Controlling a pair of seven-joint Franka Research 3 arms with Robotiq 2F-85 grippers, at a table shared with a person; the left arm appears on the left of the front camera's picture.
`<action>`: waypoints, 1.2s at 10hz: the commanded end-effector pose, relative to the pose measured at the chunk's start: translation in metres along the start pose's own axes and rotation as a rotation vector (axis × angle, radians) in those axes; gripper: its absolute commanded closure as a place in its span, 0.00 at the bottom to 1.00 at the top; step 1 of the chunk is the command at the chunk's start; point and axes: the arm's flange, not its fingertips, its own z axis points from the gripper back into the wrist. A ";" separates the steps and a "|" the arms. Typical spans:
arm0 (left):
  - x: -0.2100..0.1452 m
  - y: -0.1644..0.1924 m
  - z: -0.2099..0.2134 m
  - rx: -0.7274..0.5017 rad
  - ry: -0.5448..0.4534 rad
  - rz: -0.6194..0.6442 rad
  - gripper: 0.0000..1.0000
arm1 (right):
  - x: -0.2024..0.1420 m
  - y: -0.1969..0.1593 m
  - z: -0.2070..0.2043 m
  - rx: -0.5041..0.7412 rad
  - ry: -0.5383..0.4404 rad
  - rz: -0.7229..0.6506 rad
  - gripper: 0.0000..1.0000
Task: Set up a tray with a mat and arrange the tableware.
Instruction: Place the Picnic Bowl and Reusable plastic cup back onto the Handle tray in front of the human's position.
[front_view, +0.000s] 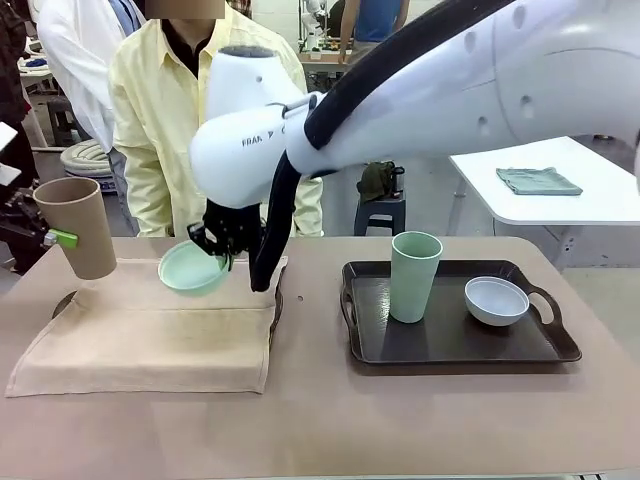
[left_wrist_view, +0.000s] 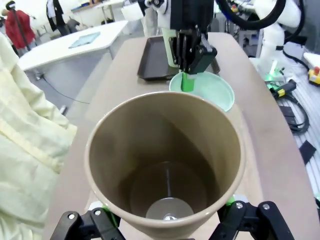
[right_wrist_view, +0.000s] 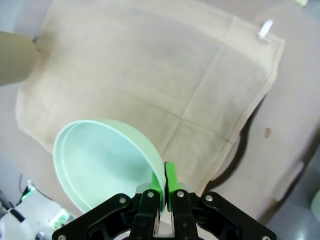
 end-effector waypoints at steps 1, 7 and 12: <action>-0.004 0.001 -0.006 0.027 -0.031 -0.042 0.12 | -0.003 -0.004 -0.014 -0.008 -0.001 0.007 0.96; -0.053 0.008 -0.044 -0.037 -0.058 0.039 0.12 | 0.006 -0.016 -0.056 0.069 0.016 -0.007 0.96; -0.059 0.004 -0.045 -0.051 -0.041 0.050 0.12 | 0.005 -0.013 -0.058 0.031 0.024 -0.009 0.96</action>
